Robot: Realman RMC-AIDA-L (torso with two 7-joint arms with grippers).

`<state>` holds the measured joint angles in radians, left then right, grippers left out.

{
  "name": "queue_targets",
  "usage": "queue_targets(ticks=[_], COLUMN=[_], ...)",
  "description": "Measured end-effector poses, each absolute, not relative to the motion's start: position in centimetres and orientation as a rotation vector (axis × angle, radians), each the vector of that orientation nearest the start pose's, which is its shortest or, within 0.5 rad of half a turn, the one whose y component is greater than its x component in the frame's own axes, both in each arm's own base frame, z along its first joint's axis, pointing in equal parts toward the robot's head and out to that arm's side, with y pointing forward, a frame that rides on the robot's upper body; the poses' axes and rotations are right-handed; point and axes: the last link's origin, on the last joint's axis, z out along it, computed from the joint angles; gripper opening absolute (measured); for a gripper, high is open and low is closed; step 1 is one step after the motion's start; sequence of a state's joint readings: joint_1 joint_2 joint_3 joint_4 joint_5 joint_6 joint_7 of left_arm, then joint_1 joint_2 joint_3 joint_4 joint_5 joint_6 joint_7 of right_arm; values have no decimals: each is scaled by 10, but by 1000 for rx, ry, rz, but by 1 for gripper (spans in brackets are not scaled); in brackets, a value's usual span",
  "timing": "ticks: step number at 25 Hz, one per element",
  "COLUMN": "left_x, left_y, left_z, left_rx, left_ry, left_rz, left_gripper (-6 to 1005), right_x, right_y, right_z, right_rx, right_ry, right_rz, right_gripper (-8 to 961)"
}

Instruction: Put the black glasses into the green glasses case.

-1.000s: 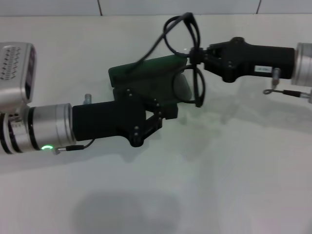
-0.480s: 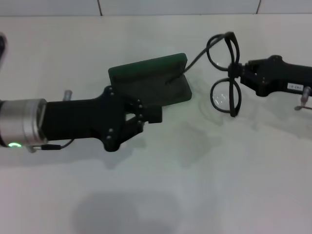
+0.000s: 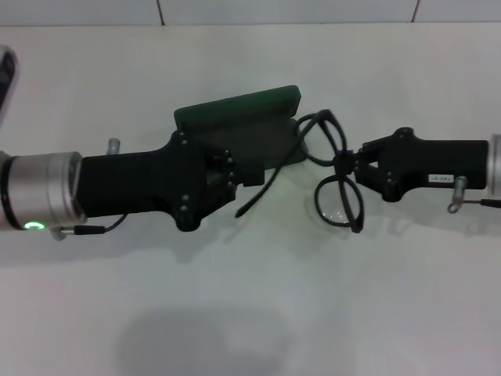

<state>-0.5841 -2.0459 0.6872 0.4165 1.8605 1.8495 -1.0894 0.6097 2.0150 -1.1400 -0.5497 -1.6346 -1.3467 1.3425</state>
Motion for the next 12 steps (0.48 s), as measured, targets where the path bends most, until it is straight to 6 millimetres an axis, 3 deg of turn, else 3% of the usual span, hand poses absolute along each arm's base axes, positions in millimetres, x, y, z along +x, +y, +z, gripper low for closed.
queue_targets(ticks=[12], left_x=[-226], left_y=[292], left_z=[-23], left_rx=[-2841], left_ry=[-348], left_rz=[-1211], left_gripper=[1], right_x=[195], right_y=[366], right_z=[-27], right_rx=[-2813], right_ry=[403], right_rz=[805], right_gripper=[99])
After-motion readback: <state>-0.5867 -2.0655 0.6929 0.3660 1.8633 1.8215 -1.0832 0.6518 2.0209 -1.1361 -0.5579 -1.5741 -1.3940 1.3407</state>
